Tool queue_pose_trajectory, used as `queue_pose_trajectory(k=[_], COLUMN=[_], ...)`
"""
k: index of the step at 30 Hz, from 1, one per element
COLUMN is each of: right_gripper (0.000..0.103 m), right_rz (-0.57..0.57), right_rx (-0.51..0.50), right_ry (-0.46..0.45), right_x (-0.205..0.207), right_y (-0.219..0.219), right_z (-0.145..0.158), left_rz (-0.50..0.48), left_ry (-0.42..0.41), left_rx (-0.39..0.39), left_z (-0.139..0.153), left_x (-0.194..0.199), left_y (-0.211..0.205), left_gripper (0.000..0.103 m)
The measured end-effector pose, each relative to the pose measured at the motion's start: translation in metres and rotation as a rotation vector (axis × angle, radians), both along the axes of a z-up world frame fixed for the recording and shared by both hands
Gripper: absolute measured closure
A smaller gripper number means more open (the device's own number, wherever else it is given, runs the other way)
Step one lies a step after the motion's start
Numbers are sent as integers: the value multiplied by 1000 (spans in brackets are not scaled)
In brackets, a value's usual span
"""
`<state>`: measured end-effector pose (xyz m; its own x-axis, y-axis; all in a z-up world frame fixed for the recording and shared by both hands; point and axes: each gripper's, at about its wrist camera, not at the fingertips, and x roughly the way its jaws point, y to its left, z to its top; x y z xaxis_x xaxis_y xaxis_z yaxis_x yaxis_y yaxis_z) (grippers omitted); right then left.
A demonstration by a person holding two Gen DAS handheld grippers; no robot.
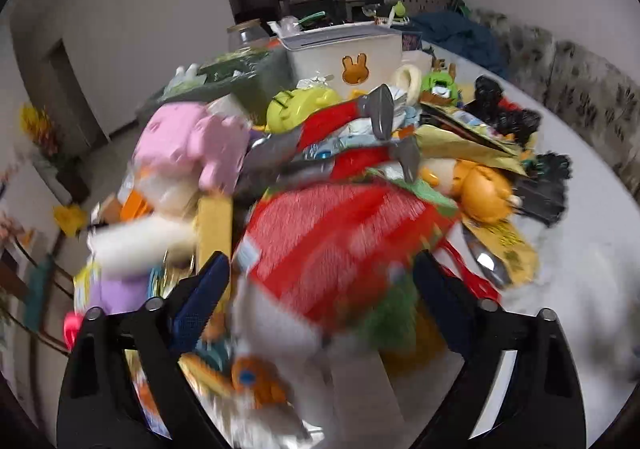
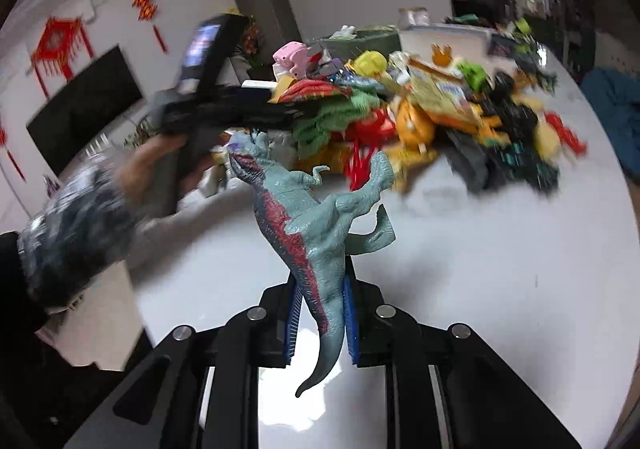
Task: Collect trash
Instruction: 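Grasp red snack bag with left tool while right tool grasps dinosaur toy, drop both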
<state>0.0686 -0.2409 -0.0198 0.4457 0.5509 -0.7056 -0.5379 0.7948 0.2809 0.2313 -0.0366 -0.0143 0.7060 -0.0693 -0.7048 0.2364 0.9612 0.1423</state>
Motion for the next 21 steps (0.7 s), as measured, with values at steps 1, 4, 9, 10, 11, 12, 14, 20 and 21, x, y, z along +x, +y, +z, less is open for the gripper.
queue_pose_trajectory(k=[1,4,9,10,11,12,14,20,21], right_gripper=[84,84,84,84,84,84,84,84,84], right_rz=[-11,-36,-30,-21,-12,-9,5,31,37], right_rx=[17,0,43,58,68,73,84,106,112], right_ry=[13,-2,-12,-18,-25,-31,-38,-24,-10], right_x=[-5,-16,-37,-43,-50,-56,-72,-118,-125], right_y=[-4,-8,0,4,7,9,16,29,31], right_z=[-3,-10,-7,-3,1,4,11,21,20], left_rz=[12,-1,-63,-81,-108,-128,-158,-187,-185], left_ry=[8,-17,-151,-163,-179,-193,-209,-164,-153], left_rx=[3,-98,-180,-187,-191,-184,-177,-256,-254], left_z=[1,19,61,67,72,75,78,71,67], left_x=[3,-14,-113,-133,-160,-184,-230,-326,-335], left_y=[0,10,21,22,23,24,26,51,55], left_gripper=[52,84,91,91,91,91,91,92,92])
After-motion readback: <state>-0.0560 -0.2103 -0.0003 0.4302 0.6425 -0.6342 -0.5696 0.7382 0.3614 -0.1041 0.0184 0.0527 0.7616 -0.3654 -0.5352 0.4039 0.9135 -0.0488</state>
